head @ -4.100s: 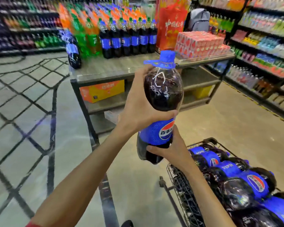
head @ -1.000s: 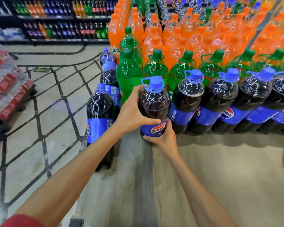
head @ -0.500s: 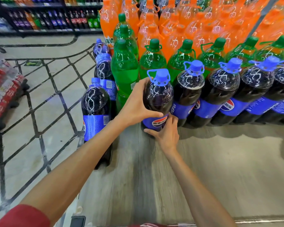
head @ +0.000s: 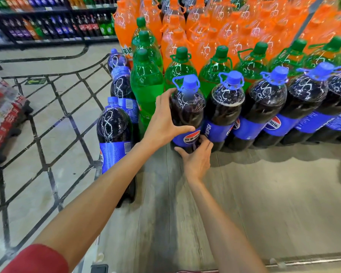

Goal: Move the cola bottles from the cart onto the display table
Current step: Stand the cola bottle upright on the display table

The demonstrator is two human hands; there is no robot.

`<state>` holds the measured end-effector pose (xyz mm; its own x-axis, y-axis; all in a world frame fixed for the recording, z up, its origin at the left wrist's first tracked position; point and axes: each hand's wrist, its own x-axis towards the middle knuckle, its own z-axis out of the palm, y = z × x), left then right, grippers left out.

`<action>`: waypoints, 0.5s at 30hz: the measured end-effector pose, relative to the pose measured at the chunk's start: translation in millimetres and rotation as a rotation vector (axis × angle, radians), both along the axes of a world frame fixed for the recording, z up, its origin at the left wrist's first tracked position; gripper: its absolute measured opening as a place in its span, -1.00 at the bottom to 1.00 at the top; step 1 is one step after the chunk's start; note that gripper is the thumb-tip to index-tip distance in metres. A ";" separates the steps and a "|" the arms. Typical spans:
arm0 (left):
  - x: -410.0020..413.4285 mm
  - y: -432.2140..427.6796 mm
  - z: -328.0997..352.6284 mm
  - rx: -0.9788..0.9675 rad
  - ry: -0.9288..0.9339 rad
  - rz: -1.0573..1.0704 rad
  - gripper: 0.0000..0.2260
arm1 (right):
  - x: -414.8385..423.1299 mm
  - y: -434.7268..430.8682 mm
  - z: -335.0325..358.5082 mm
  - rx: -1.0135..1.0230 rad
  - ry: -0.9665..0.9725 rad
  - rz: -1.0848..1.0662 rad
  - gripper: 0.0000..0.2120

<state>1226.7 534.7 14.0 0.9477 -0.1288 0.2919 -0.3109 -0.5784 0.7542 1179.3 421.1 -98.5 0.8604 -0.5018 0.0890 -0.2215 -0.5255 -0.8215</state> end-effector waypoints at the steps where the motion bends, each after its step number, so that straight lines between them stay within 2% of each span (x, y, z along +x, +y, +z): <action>1: 1.7 0.3 -0.7 0.001 -0.003 0.006 0.03 | 1.9 0.9 0.0 0.012 -0.006 -0.001 -0.11; 15: 13.7 -2.6 -4.2 -0.004 -0.035 0.046 0.02 | 14.8 5.2 -2.4 0.036 -0.043 -0.004 -0.16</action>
